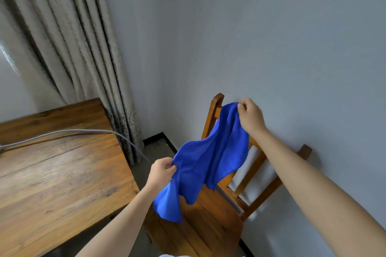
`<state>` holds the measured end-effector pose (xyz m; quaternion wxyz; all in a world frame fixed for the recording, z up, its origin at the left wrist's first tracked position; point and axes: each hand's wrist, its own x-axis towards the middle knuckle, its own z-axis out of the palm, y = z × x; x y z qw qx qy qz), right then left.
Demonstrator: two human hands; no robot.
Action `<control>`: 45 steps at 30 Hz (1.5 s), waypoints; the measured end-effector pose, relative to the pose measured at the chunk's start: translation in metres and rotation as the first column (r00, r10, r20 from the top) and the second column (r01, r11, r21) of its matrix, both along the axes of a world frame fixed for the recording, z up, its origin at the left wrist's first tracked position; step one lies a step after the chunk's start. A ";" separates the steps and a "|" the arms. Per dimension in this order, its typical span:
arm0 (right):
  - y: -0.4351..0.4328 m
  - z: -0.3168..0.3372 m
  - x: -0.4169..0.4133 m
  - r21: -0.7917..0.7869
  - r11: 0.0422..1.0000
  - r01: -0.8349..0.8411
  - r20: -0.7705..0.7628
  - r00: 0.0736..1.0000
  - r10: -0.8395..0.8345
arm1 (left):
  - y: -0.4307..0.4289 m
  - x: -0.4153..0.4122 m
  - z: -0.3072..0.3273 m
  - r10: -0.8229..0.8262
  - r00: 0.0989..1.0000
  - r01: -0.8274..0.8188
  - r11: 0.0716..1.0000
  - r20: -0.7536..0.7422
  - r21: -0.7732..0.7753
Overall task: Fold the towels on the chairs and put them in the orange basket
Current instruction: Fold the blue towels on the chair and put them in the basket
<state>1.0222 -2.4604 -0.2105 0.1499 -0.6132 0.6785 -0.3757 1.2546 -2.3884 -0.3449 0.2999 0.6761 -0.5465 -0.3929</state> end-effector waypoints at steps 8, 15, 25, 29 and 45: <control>0.072 -0.139 0.035 0.654 0.702 -0.281 0.008 0.931 0.365 | -0.015 -0.036 0.000 0.230 0.950 -0.186 0.959 -0.209 0.212; 0.109 -0.185 0.057 0.600 0.663 -0.448 0.277 0.894 0.353 | -0.016 -0.051 -0.005 0.368 0.898 -0.281 0.901 -0.240 0.331; 0.095 -0.218 0.050 0.636 0.735 -0.236 0.101 0.969 0.224 | -0.026 -0.026 0.007 0.578 0.751 -0.445 0.800 -0.319 0.403; 0.081 -0.188 0.027 0.613 0.749 -0.252 0.110 0.966 0.235 | -0.027 -0.008 0.007 0.515 0.845 -0.466 0.841 -0.144 0.275; 0.068 -0.067 0.020 0.560 0.666 -0.493 0.046 0.821 0.570 | 0.003 -0.045 0.033 -0.440 0.886 0.455 0.885 -0.144 0.095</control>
